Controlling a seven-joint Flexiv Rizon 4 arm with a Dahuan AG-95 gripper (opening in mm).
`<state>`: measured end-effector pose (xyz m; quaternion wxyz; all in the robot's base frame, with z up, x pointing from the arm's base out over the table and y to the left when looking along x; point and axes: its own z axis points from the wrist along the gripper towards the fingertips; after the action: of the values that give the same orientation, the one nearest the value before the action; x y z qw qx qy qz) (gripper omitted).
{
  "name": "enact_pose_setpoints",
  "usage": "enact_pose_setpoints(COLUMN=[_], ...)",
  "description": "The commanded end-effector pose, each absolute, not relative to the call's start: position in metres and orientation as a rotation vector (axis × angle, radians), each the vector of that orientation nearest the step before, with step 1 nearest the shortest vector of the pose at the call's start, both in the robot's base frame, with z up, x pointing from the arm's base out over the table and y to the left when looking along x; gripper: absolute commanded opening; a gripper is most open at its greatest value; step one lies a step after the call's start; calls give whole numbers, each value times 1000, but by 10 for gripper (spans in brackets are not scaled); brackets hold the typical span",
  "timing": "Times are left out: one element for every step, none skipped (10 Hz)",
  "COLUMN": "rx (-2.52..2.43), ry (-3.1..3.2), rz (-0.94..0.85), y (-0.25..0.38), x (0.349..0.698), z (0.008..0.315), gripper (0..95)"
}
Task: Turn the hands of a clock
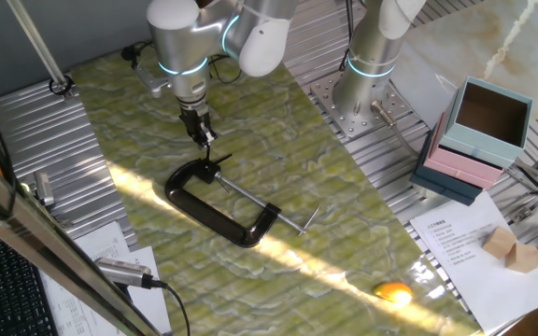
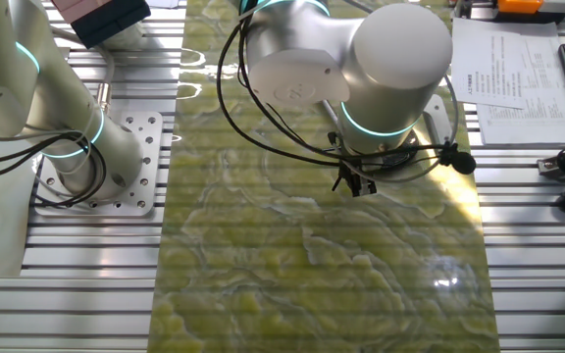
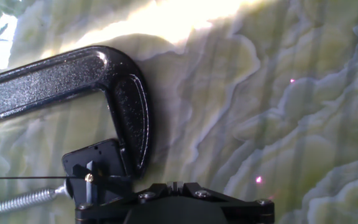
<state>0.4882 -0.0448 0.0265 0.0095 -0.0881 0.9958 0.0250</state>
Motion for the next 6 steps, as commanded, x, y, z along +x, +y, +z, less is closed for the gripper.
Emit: enact_pose_setpoints(rx=[-274, -274, -272, -272, -272, -273], ry=[3114, 3115, 3117, 3119, 3120, 3121], rz=[79, 80, 81, 81, 80, 80], y=[-45, -45, -45, -45, -45, -45], x=[489, 489, 489, 489, 489, 489], z=[26, 26, 26, 26, 26, 26], gripper=[0, 0, 0, 0, 0, 0])
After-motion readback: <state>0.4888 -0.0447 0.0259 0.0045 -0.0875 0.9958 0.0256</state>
